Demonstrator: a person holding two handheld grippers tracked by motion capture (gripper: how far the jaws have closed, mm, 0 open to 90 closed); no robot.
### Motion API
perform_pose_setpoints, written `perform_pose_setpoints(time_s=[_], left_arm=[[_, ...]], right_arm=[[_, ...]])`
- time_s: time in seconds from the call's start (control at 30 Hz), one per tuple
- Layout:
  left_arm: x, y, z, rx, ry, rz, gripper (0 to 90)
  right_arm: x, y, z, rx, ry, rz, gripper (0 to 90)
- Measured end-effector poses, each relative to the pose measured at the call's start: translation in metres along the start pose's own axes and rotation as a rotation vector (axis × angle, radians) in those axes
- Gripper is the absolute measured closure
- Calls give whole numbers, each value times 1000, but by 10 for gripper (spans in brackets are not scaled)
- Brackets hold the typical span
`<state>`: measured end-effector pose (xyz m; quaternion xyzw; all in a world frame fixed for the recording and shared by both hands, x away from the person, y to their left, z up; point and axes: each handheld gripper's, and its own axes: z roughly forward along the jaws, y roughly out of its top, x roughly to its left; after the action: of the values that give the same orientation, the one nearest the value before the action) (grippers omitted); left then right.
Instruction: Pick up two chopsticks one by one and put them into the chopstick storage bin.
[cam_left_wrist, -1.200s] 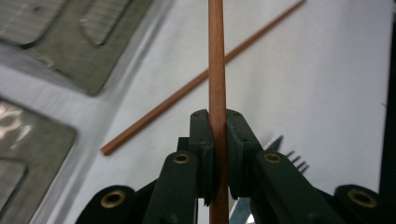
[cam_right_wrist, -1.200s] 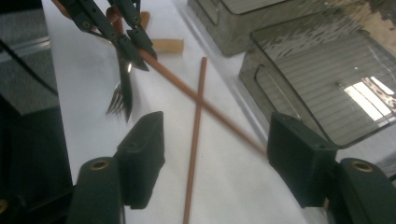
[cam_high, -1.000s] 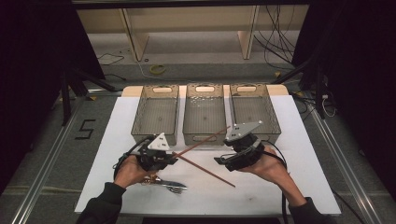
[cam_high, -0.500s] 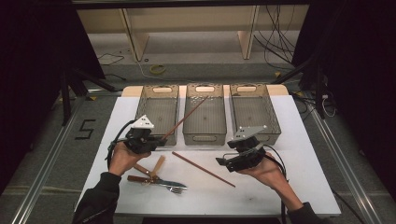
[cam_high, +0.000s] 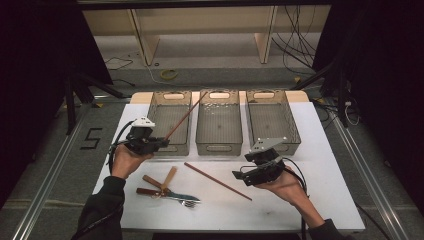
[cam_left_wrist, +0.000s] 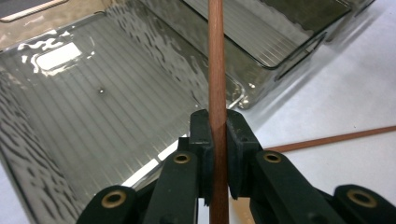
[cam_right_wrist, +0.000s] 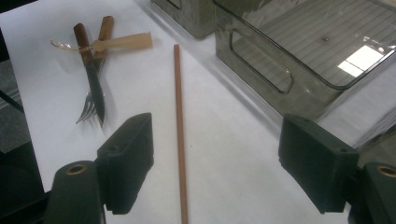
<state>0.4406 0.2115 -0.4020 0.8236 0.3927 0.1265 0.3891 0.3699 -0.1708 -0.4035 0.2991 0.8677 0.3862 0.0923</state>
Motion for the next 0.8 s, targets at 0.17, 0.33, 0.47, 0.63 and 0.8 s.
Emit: perform_pose_setpoints(time_s=[0.17, 0.33, 0.47, 0.63, 0.8], left_arm=[[12, 6, 1, 4, 22, -28, 826], [26, 11, 3, 10, 44, -63, 826], [38, 11, 5, 6, 58, -104, 825], [50, 10, 9, 13, 76, -145, 825], [57, 11, 13, 31, 93, -166, 824]], right_arm=[[0, 0, 0, 1, -2, -3, 275], [0, -1, -1, 0, -3, 0, 275], [-2, -3, -1, -3, -4, 6, 275], [-2, -4, -3, -5, -5, 12, 272], [-3, -5, -2, -1, -5, 14, 271]])
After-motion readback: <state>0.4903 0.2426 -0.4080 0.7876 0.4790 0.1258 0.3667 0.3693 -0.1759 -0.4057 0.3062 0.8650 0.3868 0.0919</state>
